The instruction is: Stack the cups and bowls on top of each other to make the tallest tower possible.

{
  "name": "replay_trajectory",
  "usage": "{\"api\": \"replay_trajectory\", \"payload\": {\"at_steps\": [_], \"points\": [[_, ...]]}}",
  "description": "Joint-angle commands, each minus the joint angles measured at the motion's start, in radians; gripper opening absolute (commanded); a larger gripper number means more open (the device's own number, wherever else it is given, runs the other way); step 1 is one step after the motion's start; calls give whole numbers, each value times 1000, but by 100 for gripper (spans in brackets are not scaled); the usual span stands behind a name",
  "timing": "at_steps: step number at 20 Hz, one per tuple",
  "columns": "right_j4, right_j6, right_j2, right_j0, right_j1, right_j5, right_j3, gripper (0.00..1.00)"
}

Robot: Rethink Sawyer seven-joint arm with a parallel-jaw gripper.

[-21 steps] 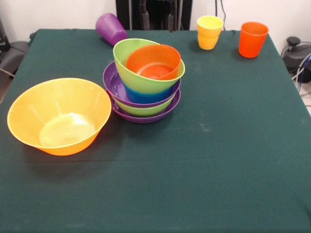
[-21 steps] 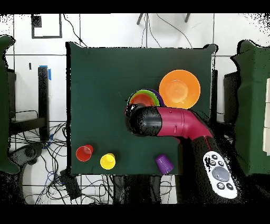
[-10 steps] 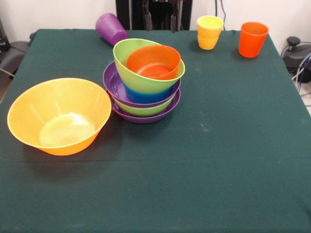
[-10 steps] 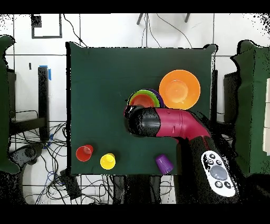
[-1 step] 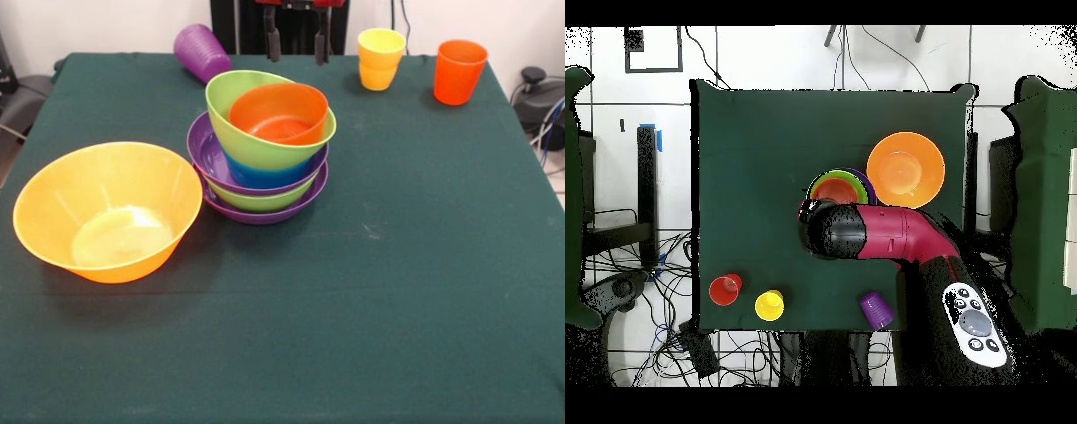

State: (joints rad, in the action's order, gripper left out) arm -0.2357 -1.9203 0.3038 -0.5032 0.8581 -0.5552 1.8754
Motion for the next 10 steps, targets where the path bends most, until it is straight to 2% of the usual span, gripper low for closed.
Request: {"api": "replay_trajectory", "payload": {"at_steps": [1, 10], "points": [[-18, -21, 31, 19, -47, -10, 20, 100], [-10, 20, 41, -1, -28, -74, -7, 100]]}}
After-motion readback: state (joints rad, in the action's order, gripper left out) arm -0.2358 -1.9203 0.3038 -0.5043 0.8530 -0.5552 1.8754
